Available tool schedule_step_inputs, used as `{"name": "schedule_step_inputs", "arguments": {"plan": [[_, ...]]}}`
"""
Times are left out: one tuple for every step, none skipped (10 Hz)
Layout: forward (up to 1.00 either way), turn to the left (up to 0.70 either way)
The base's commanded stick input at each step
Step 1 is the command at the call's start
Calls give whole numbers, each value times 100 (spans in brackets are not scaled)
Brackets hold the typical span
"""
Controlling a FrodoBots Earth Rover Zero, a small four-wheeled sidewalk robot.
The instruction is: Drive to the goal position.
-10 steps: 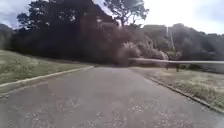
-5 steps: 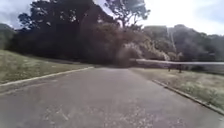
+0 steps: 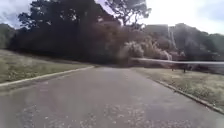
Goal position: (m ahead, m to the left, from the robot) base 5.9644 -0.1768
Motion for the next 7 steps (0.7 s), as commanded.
{"name": "schedule_step_inputs", "arguments": {"plan": [[85,0],[85,0],[85,0],[85,0],[85,0],[85,0],[85,0]]}}
